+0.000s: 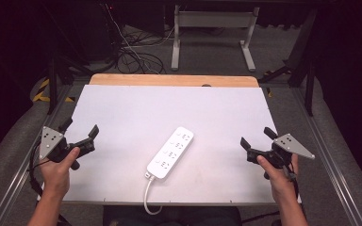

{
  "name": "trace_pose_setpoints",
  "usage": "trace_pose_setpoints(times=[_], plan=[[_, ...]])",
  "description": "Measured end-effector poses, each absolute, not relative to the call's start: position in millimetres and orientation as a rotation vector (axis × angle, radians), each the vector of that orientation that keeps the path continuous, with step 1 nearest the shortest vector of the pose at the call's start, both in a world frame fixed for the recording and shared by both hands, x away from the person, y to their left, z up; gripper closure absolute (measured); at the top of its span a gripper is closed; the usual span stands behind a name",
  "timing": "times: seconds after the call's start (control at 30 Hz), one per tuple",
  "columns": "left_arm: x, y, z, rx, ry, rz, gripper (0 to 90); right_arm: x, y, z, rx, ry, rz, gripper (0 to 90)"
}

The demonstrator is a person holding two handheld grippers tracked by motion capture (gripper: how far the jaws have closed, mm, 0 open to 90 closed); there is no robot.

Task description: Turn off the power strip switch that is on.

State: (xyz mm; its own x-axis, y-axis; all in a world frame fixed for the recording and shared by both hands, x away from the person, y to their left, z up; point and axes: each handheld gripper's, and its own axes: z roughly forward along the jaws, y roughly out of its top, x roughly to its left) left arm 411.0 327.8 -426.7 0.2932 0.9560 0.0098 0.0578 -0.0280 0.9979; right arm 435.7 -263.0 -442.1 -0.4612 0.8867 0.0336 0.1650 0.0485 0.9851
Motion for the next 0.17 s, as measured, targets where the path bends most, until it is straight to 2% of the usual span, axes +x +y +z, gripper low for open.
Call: trace_pose_setpoints(times=[0.17], plan=[[415.6,327.0,-427.1,1.404,1.018,0.971,5.3,437.3,-261.9,-442.7,1.058,1.713,1.464,2.7]])
